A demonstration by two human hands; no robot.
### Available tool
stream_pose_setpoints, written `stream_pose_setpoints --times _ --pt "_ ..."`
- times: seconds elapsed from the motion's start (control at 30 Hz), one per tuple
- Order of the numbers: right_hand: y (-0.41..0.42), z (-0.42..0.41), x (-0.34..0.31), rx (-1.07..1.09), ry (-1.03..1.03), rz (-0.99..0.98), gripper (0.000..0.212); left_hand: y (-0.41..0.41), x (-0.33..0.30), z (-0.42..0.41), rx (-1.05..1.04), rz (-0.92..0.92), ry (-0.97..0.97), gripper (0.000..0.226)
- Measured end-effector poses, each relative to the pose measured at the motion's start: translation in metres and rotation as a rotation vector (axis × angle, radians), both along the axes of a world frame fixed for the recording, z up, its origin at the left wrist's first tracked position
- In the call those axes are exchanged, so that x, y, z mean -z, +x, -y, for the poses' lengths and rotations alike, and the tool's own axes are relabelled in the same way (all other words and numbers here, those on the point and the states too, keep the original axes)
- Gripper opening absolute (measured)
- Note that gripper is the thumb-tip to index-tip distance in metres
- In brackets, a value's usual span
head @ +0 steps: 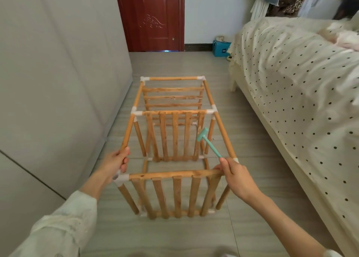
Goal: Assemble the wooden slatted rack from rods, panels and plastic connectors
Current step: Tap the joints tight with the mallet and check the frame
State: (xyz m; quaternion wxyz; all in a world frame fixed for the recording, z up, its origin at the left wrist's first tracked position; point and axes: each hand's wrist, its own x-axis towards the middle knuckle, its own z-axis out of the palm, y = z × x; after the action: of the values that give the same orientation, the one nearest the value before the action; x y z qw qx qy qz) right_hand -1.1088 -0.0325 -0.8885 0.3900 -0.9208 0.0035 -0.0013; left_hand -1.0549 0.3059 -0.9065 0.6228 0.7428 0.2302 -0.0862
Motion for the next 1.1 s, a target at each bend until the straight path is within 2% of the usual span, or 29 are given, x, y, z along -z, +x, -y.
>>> stream_pose_setpoints --times 0.07,0.1,0.17,0.23,0.3,0.4,0.47,0.57,0.6,0.63,0.7,0.73,0.77,0.9,0.93,1.03,1.07,1.1 --pt "0.001 -0.003 -0.003 -0.039 0.019 -0.036 0.038 -0.002 0.001 0.002 -0.040 0.009 0.071 0.026" --pt "0.000 -0.003 -0.005 -0.036 0.057 -0.047 0.038 -0.002 -0.002 0.005 -0.045 0.022 0.169 0.026" --pt "-0.005 0.000 -0.008 0.033 0.103 -0.010 0.037 -0.006 -0.007 0.017 -0.022 0.027 0.550 0.029" --pt "-0.014 0.008 -0.010 0.145 0.091 0.115 0.036 -0.020 -0.008 0.036 0.047 0.042 0.945 0.040" --pt "-0.023 0.019 -0.013 0.228 0.066 0.159 0.038 -0.042 -0.008 0.065 0.181 0.133 1.124 0.050" --pt "-0.031 0.040 -0.026 0.251 -0.094 0.068 0.040 -0.065 -0.002 0.106 0.497 0.293 1.186 0.072" --pt "-0.034 0.054 -0.046 0.287 -0.178 0.175 0.040 -0.072 0.000 0.120 0.581 0.343 1.242 0.082" --pt "-0.048 0.057 -0.065 0.433 0.071 0.575 0.044 -0.072 0.000 0.124 0.599 0.329 1.278 0.062" --pt "-0.056 0.053 -0.058 0.449 0.108 0.600 0.042 -0.071 0.001 0.124 0.608 0.305 1.270 0.054" --pt "-0.065 0.049 -0.040 0.433 0.071 0.503 0.038 -0.071 0.000 0.124 0.614 0.289 1.263 0.050" --pt "-0.083 0.038 0.001 0.289 -0.131 0.005 0.033 -0.072 -0.005 0.125 0.613 0.268 1.239 0.048" --pt "-0.089 0.036 0.014 0.219 -0.197 -0.162 0.033 -0.073 -0.005 0.126 0.610 0.263 1.231 0.048" --pt "-0.091 0.036 0.017 0.210 -0.186 -0.159 0.034 -0.073 -0.004 0.126 0.616 0.272 1.237 0.048" --pt "-0.084 0.038 -0.016 0.364 0.079 0.337 0.032 -0.068 -0.004 0.125 0.634 0.250 1.220 0.048" --pt "-0.084 0.036 -0.018 0.347 0.053 0.331 0.030 -0.069 -0.003 0.125 0.638 0.262 1.222 0.048" --pt "-0.098 0.036 0.010 0.237 -0.326 -0.086 0.037 -0.067 -0.005 0.124 0.654 0.234 1.220 0.048" --pt "-0.102 0.039 0.014 0.247 -0.358 -0.096 0.044 -0.067 -0.004 0.124 0.665 0.232 1.215 0.049" --pt "-0.103 0.041 0.014 0.280 -0.294 0.003 0.049 -0.067 -0.003 0.124 0.673 0.231 1.207 0.048"
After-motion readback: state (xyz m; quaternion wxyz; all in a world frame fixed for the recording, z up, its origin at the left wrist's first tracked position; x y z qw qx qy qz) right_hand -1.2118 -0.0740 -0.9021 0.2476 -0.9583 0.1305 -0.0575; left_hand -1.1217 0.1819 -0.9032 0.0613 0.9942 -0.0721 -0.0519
